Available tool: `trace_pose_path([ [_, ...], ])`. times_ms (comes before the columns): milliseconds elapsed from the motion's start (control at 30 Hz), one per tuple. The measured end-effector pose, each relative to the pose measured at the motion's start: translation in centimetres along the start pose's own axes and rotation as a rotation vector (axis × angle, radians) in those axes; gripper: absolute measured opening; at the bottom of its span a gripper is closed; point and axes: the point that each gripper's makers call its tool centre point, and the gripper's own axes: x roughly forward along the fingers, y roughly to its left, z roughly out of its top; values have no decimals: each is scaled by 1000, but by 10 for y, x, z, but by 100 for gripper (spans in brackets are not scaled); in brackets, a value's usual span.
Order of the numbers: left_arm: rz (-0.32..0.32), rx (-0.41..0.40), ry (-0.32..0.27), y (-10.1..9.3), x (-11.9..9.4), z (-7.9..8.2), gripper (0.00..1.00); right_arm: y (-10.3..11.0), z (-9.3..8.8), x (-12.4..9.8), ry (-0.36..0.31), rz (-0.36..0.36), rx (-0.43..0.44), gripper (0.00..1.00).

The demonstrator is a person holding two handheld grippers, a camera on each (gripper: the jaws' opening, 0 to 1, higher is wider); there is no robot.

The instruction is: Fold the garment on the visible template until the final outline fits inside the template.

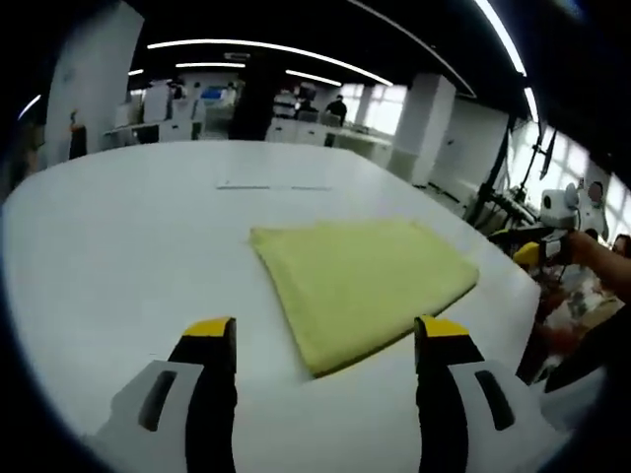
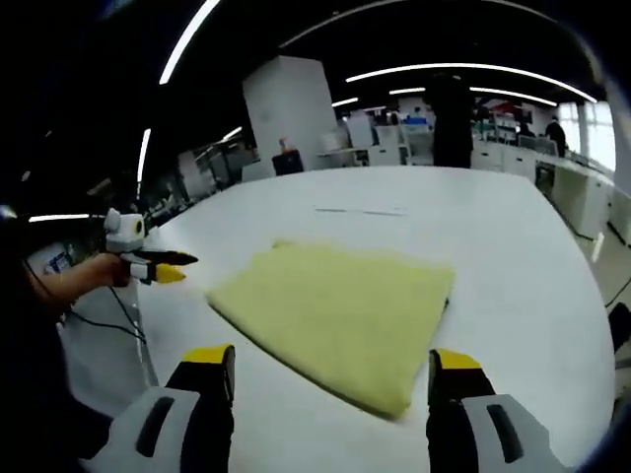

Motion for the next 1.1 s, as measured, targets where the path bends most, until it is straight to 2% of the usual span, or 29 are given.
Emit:
trace_pose_path([
  [200,0,44,-3,-5,-11,7,86,5,8,-7,-32,-5,-8,90],
  [467,-4,63,-55,-10,-26,20,98,14,14,-13,-72,15,-33,99],
  [633,-25,62,-77,-14,-29,22,99,13,19,-14,-89,35,-39,99],
  [800,-26,70,-58,-11,-28,17,99,9,12,-14,-66,29,-37,99],
  [967,-18,51,-70,-8,-30,20,99,7,13,-16,-75,28,-27,99],
  [1100,-23,57,-54,-6,-29,16,99,5,11,-15,-67,21,-28,99],
])
